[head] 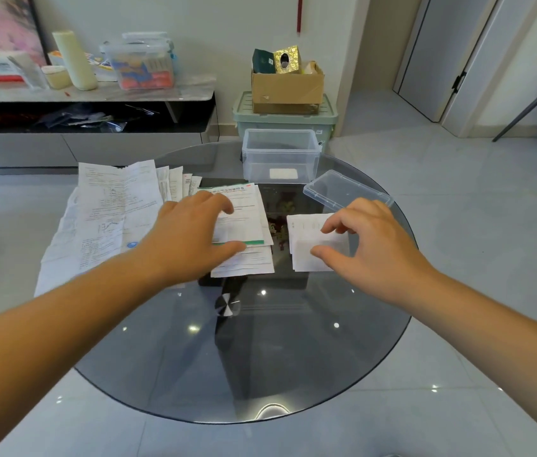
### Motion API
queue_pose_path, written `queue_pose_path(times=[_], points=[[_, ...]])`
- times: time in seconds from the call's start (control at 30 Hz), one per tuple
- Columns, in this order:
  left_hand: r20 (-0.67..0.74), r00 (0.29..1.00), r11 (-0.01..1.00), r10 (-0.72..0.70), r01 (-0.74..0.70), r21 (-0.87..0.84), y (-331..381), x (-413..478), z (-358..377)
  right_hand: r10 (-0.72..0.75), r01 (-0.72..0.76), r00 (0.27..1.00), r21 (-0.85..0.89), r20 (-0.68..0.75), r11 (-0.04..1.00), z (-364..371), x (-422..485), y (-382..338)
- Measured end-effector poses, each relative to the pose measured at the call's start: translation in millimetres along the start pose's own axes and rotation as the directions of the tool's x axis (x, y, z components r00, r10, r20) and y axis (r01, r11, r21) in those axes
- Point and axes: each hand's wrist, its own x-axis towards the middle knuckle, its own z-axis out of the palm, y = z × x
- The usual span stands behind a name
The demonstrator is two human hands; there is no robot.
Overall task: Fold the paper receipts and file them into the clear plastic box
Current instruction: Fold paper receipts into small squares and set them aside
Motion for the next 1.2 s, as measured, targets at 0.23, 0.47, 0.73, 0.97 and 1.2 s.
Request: queue_pose_path(times=[0.23,0.47,0.73,0.97,1.2], points=[[0.120,0.992,0.995,-0.047,0.037,0.089,-35,1,-8,-0.211,0.211,0.977,-0.042,-0.012,0.977,17,-7,-34],[0.132,0.991,0.994,0.005,-0.019,0.103,-46,7,-1,-0.117,0.118,0.993,0.039,-0.032,0.992,16,-2,-27],[0.010,0.988,0.975,0.156,-0.156,0.159,-45,7,2,-0.090,0.090,0.996,0.043,-0.006,0.995,17,-2,-24],[-0.112,0.979,0.976,0.172,-0.153,0.158,-39,5,1,-0.088,0.088,0.996,0.043,-0.003,0.995,17,-2,-24],[-0.134,0.971,0.980,0.198,-0.196,0.028,-20,-21,-24,-0.173,0.173,0.984,-0.008,-0.036,0.985,12,-5,-36]])
